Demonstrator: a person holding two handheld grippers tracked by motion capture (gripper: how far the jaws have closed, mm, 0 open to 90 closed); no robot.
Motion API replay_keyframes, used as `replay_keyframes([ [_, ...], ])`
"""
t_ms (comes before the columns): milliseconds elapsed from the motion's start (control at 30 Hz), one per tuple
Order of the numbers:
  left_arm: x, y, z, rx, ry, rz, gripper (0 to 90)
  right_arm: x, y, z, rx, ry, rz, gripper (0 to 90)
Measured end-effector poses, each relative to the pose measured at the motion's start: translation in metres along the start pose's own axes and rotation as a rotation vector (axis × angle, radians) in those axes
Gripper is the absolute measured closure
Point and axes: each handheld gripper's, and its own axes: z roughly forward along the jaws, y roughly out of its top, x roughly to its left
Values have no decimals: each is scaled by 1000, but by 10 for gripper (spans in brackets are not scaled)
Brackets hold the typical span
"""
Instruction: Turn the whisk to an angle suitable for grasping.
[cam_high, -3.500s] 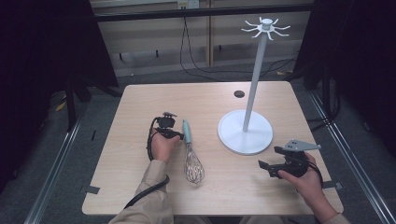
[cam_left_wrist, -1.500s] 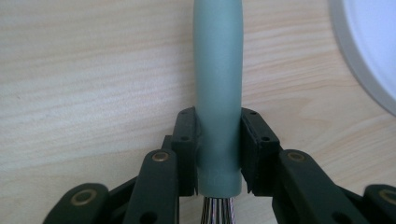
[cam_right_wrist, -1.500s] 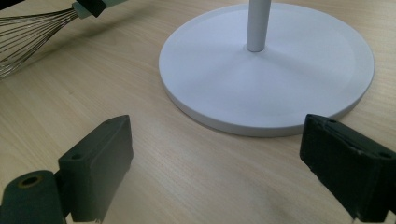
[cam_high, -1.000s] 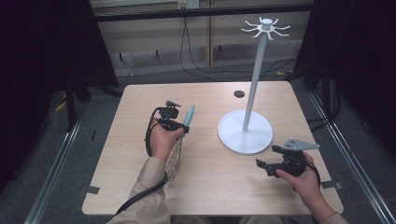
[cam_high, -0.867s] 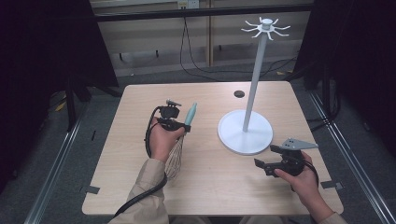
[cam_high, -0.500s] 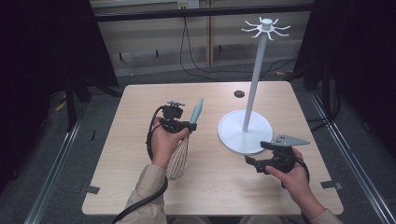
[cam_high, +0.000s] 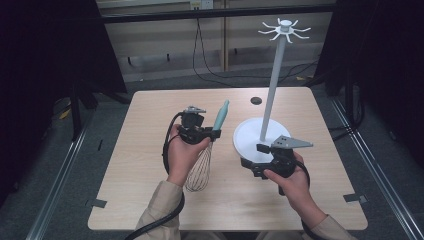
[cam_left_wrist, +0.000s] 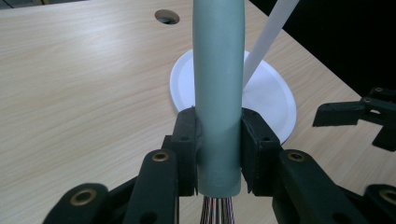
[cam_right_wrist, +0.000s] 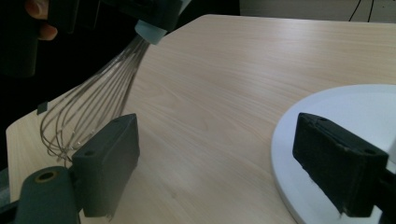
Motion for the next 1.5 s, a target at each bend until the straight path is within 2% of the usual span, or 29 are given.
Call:
replay_keyframes([
  [33, -2, 0, 1, -12, -3, -9, 698, 4, 2, 4, -2, 7, 3, 155],
  [133, -4, 0, 0, -12, -9, 2, 698, 10, 6, 10, -12, 22, 11, 177],
  [167, -5, 0, 1, -17, -13, 1, 698, 17, 10, 15, -20, 26, 21, 191],
  [400, -14, 0, 1, -29, -37, 8, 697, 28, 16, 27, -36, 44, 33, 224],
  [533, -15, -2, 1, -29, -42, 17, 698, 26, 20, 25, -44, 37, 32, 237],
  [767, -18, -2, 2, -27, -52, 30, 697, 14, 31, 14, -65, 7, 44, 273],
  [867, -20, -2, 3, -26, -57, 36, 698, 9, 39, 9, -73, -13, 28, 286],
  [1067, -24, -1, 3, -33, -73, 49, 698, -2, 55, 0, -106, -39, 54, 316],
  [1167, -27, 1, 2, -44, -77, 59, 698, -4, 69, -3, -122, -49, 39, 321],
  [1333, -32, 3, -1, -63, -90, 69, 698, -1, 84, -4, -141, -33, 48, 341],
  [1500, -36, 2, -1, -74, -103, 81, 698, 1, 88, -2, -148, -21, 56, 343],
])
